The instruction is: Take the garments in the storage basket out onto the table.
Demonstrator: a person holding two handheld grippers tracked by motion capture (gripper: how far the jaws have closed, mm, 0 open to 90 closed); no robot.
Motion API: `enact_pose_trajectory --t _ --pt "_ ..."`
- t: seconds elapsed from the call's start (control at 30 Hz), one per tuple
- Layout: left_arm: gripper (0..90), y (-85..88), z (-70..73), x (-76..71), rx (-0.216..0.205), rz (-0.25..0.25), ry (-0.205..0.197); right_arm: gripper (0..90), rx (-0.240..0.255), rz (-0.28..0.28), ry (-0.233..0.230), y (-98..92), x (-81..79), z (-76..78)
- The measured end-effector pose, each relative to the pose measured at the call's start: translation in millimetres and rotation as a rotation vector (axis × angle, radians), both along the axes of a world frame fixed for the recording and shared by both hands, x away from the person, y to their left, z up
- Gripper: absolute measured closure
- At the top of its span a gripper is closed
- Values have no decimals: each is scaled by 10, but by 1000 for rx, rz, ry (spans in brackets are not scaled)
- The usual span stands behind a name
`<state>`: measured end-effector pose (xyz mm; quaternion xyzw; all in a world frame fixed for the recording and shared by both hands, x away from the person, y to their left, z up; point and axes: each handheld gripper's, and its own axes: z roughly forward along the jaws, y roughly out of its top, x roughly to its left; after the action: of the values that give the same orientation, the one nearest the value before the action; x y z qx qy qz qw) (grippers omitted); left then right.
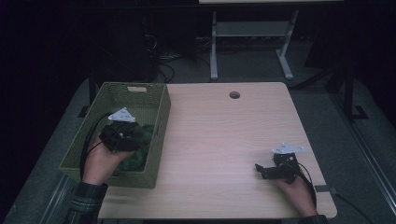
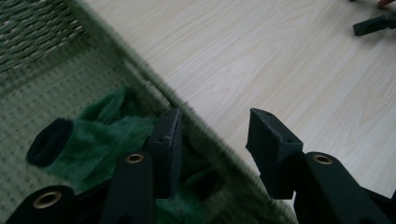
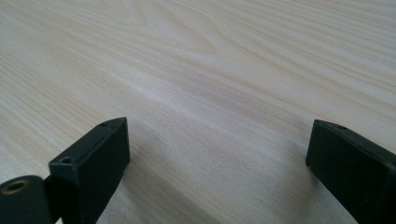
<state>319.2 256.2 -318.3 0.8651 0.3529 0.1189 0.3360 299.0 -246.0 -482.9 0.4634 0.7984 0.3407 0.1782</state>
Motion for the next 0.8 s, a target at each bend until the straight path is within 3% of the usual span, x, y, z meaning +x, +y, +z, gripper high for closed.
enact_pose_trajectory --t 0.33,0.53,0.77,0.8 --pt "541 212 -192 29 28 37 26 58 0 1 0 -1 0 0" --pt "528 257 -342 86 75 28 32 59 -1 1 1 -1 0 1" --pt "530 281 -479 154 90 7 55 58 0 1 1 -1 0 1" --pt "529 281 -498 183 123 7 69 58 0 1 0 -1 0 0"
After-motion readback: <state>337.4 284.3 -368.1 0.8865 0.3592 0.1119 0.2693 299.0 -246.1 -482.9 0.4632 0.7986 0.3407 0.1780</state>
